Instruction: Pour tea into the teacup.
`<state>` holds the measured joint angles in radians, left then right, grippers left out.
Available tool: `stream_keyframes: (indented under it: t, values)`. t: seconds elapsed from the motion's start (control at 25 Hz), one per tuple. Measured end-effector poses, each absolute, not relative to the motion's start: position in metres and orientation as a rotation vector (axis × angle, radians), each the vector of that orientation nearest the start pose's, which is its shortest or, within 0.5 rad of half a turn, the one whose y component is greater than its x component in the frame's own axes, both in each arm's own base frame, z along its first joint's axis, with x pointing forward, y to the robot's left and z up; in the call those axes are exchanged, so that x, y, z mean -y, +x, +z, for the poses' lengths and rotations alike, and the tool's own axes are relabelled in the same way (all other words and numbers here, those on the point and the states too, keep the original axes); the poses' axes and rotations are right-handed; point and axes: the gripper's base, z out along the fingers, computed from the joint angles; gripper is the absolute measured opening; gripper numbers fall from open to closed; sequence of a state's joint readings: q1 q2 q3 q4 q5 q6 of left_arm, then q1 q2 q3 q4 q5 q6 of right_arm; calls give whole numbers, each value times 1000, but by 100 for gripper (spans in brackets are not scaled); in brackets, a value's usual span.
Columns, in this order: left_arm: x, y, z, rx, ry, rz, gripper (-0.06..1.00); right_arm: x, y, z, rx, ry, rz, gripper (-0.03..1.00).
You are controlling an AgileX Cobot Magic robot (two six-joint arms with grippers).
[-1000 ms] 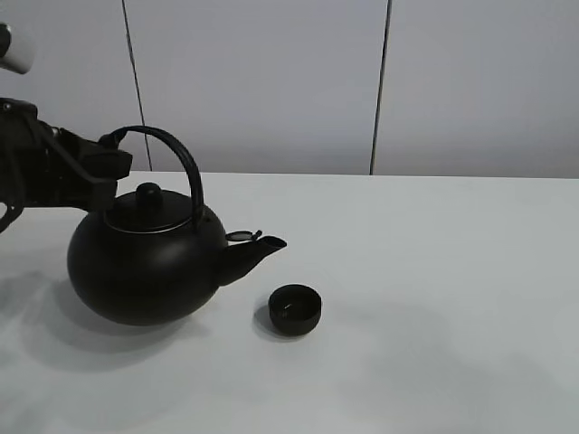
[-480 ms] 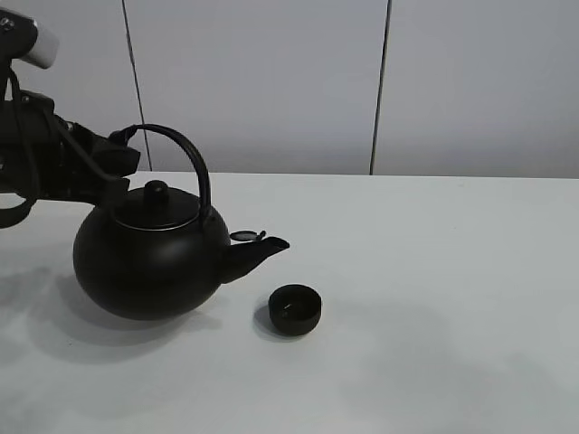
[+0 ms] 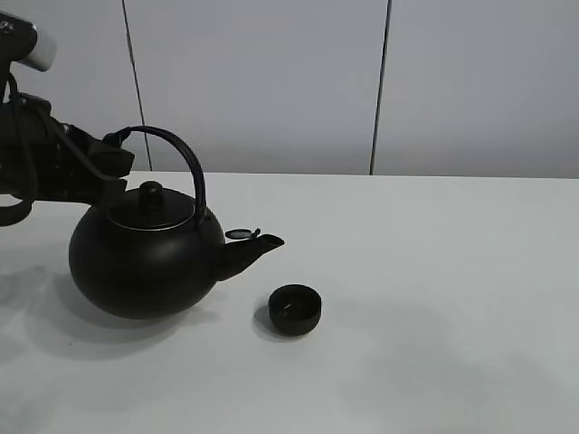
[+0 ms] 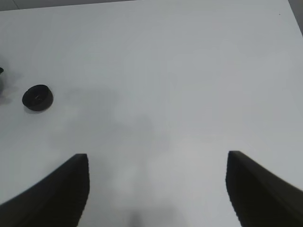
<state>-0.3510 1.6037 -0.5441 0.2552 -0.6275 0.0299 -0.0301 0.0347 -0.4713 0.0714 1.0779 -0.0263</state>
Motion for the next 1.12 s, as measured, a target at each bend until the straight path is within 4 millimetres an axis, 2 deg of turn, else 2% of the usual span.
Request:
stream_keyframes:
  t: [1.12]
  values:
    - [113, 274, 179, -1819, 728, -154, 15, -6, 3, 268, -2123, 3, 54, 54]
